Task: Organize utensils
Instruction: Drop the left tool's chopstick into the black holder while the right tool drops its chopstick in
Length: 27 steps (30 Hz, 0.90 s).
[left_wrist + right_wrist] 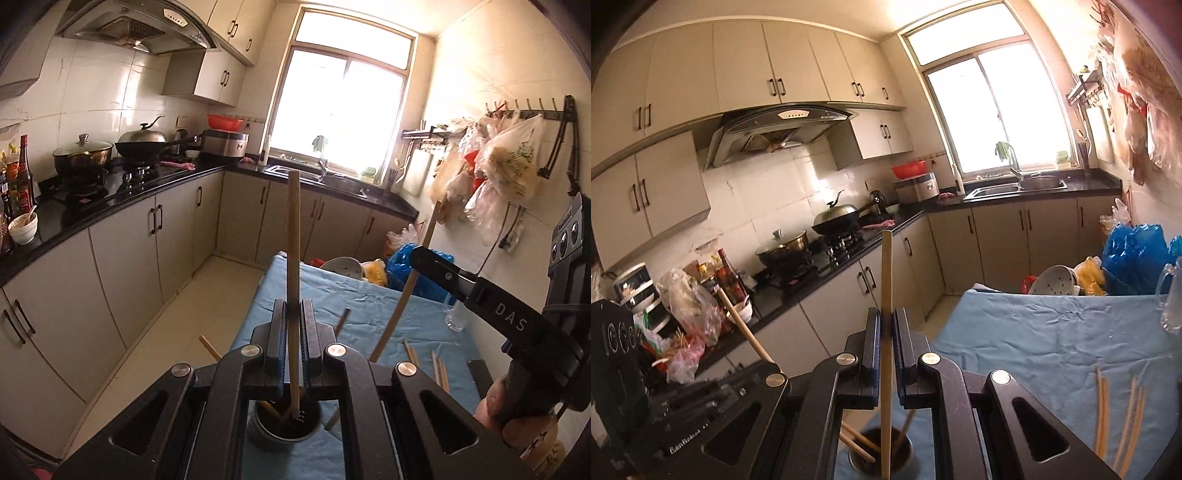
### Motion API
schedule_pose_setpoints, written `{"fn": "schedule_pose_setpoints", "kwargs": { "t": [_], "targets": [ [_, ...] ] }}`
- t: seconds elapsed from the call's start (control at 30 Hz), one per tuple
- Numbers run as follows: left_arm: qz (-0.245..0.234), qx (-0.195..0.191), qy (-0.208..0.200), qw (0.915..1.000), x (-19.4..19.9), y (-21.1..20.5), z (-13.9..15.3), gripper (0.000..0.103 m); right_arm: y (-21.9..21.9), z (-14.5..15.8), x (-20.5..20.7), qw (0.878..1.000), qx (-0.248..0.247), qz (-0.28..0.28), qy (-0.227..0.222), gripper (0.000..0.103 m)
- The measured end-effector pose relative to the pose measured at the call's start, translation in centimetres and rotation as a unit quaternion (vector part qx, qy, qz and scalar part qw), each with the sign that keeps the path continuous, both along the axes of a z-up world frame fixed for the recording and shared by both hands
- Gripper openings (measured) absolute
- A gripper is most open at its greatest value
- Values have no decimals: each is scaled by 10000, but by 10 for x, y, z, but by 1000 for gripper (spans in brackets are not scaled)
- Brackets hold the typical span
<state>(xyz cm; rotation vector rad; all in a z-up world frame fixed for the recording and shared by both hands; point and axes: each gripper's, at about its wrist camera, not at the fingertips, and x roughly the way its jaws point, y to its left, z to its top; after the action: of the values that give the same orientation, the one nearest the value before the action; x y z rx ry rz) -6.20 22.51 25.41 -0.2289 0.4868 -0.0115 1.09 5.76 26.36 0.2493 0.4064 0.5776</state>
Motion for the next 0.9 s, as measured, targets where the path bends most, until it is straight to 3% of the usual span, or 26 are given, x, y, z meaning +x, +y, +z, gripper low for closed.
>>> {"fn": "schedule_pose_setpoints", "kwargs": {
  "t": [0.37, 0.73, 0.87, 0.9],
  "targets": [
    [-27, -219, 725, 9971, 39, 5, -53, 6, 16, -63, 43, 9968, -372, -114, 694, 7],
    [-75, -230, 826, 9963, 42, -1, -60, 6, 14, -90, 59, 9932, -321, 21, 1116, 9],
    [-29, -314, 796, 9963, 38, 1, -57, 7, 9, -91, 58, 9934, -276, -20, 1110, 31],
    [-13, -324, 784, 9964, 36, 1, -56, 7, 8, -91, 58, 9935, -263, -36, 1106, 33]
  ]
}}
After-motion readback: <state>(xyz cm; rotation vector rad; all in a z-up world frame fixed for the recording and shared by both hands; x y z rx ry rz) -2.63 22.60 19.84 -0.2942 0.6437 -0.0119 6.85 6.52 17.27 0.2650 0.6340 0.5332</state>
